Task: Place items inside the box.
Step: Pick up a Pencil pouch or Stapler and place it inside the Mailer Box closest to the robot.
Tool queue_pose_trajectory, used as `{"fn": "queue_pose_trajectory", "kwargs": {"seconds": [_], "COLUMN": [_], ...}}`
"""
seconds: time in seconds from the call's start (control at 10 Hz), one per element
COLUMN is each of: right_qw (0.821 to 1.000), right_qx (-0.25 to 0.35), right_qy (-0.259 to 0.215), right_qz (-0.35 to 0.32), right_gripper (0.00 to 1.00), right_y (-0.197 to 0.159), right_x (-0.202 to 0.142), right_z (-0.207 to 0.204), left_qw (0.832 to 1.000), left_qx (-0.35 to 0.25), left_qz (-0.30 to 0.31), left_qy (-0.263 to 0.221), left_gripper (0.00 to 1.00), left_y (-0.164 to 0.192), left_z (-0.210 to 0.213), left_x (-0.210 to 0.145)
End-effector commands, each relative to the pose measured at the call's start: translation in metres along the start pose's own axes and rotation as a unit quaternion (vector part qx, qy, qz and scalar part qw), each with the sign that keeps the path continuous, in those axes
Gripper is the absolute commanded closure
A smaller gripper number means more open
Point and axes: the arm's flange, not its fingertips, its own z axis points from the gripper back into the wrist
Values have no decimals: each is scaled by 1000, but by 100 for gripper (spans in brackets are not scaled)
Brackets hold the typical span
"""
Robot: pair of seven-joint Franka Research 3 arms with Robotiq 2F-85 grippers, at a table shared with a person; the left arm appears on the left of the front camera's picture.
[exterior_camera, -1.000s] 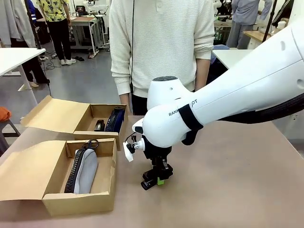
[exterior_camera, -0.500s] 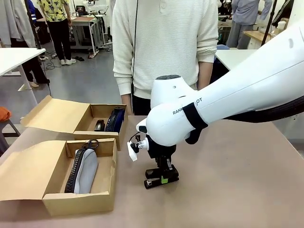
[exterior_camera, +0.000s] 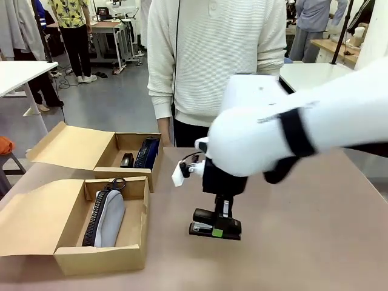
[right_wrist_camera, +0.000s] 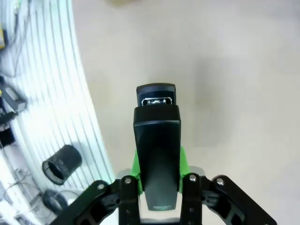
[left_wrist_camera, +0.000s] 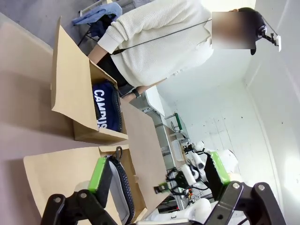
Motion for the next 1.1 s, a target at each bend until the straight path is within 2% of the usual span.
{"fn": "queue_pose_trajectory", "kwargs": {"seconds": [0.0, 0.1, 0.2, 0.3, 0.4, 0.5, 0.6, 0.7, 0.8, 1.0], "right_qw": [992, 987, 981, 996, 987, 988, 983, 965, 941, 869], "right_qx": [-47, -39, -31, -48, -42, -48, -14, 20, 53, 72], "right_qy": [8, 16, 5, 12, 2, 10, 7, -44, -52, -66], "right_qz": [-115, -158, -191, -72, -154, -146, -184, -256, -330, -485], "right_gripper": [100, 100, 100, 100, 100, 68, 68, 68, 68, 68], "right_y": [57, 64, 59, 29, 63, 57, 47, 46, 53, 56], "right_x": [-33, -43, -52, -56, -50, -55, -38, -13, 5, 24], "right_z": [15, 13, 13, 12, 15, 15, 8, 17, 26, 35], "left_qw": [1000, 1000, 1000, 1000, 1000, 1000, 1000, 1000, 1000, 1000], "left_qx": [-11, -11, -11, -11, -11, -11, -11, -11, -11, -11], "left_qz": [-8, -8, -8, -8, -8, -8, -8, -8, -8, -8], "left_qy": [-9, -9, -9, -9, -9, -9, -9, -9, -9, -9], "left_gripper": [0, 0, 0, 0, 0, 0, 0, 0, 0, 0], "left_y": [-1, -1, -1, -1, -1, -1, -1, -1, -1, -1], "left_z": [-1, -1, -1, -1, -1, -1, -1, -1, -1, -1], "left_x": [0, 0, 0, 0, 0, 0, 0, 0, 0, 0]}}
